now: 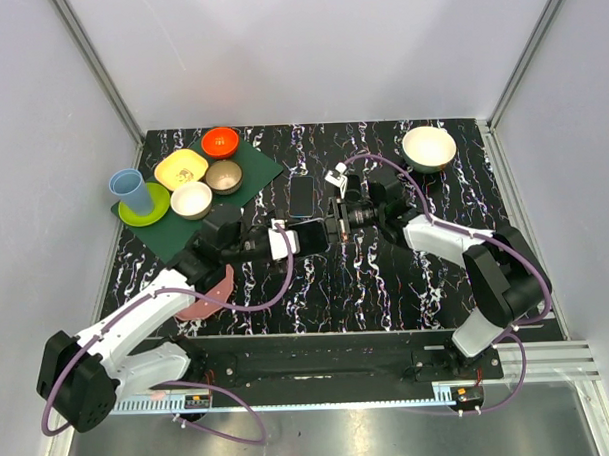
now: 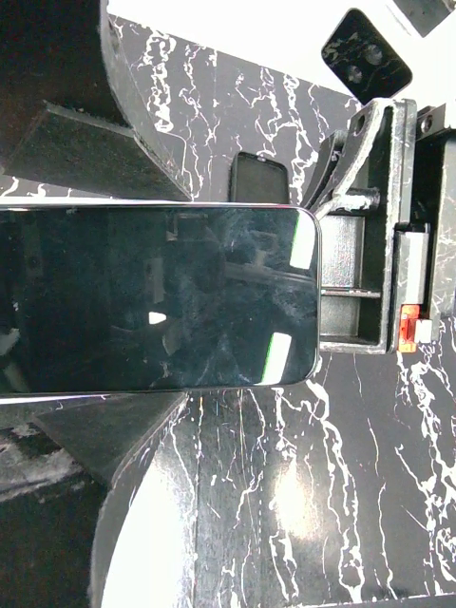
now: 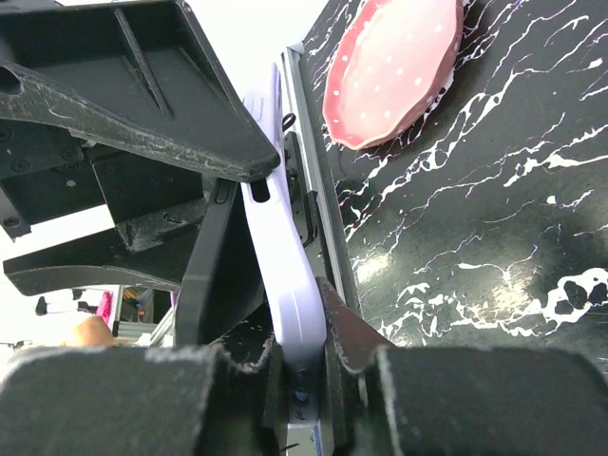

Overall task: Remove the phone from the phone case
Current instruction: Remove the phone case from the phone.

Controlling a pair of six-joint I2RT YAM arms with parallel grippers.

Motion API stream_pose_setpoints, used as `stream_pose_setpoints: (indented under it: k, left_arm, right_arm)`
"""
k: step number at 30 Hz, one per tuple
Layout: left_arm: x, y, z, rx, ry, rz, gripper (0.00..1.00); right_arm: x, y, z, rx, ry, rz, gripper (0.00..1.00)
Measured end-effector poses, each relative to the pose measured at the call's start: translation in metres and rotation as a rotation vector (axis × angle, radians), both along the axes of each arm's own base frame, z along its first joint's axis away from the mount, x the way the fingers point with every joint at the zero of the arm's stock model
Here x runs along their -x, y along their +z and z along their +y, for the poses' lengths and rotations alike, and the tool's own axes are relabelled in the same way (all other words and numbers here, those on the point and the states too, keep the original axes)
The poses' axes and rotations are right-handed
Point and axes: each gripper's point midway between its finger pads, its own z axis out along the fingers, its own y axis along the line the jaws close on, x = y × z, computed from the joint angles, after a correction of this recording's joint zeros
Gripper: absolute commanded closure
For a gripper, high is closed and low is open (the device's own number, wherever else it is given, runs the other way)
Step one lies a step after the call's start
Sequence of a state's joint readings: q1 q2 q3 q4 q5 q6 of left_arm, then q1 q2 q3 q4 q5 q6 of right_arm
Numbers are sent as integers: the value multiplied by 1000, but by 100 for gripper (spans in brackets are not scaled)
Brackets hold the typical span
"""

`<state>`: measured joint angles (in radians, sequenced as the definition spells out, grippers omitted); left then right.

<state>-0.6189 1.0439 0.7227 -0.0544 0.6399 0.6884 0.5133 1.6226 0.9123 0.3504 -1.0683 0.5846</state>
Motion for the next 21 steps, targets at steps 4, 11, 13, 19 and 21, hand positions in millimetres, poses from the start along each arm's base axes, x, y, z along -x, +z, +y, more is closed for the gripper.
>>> stream_pose_setpoints:
  k: [4,11,13,19,21]
  left_arm:
    - [-2,-3,-4,-3,14,11,16]
    - [1,-9,-11,-12,7,32,9]
    - [1,-10,-11,-13,9,31,8]
    - [-3,-11,-14,-8,29,38,7]
    - [-4,-12,-15,-6,37,43,6]
  right_arm:
    - [-5,0,-3,1,-17,1,100]
    - [-12,-1,-5,8,-52,3,100]
    - [-13,-1,-5,8,-55,5,100]
    - [-14,-1,-6,10,-63,7,100]
    - [-15,-1,-6,10,-65,7,100]
